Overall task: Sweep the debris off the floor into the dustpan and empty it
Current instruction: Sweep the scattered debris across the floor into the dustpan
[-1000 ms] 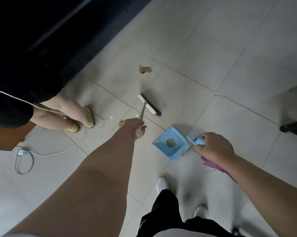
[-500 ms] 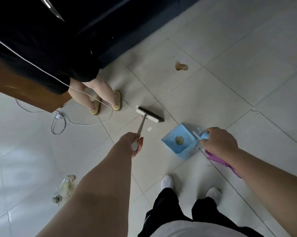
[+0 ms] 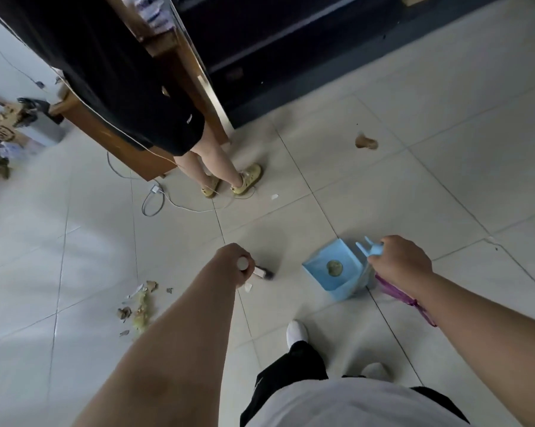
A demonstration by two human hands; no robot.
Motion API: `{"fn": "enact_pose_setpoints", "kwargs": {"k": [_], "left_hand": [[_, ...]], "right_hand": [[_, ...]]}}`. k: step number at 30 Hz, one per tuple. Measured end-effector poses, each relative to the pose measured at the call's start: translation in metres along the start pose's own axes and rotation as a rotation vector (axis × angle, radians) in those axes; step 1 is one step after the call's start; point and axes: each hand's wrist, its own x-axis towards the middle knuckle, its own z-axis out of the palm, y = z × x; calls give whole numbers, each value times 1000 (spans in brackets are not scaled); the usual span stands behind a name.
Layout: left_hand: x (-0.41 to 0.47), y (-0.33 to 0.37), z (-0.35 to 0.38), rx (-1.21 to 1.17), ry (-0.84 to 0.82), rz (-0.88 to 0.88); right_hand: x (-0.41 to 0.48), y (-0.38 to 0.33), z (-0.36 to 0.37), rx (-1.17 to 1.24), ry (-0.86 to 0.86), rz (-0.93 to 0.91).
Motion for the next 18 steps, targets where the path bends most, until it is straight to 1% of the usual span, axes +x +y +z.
{"fn": "enact_pose_setpoints", "kwargs": {"k": [1, 3, 4, 5, 6, 10, 13, 18], "left_hand": [[-15, 2, 14, -89, -39, 5], [-30, -1, 37, 71, -93, 37], [-25, -1, 46, 174, -65, 53], [-25, 0, 60, 189, -36, 7], [-26, 2, 75, 175, -43, -19], [-29, 15, 150, 231, -200, 19], [-25, 25, 209, 339, -315, 18], [-1, 52, 315, 501, -429, 32]], "right_hand": [[0, 5, -5, 4, 5, 12], [2, 16, -15, 5, 8, 29], [3, 21, -19, 7, 11, 35], [4, 28, -24, 13, 16, 47], [5, 34, -29, 21, 21, 63], [19, 61, -52, 70, 62, 138], [37, 78, -69, 100, 94, 187], [95, 94, -97, 106, 123, 275]]}}
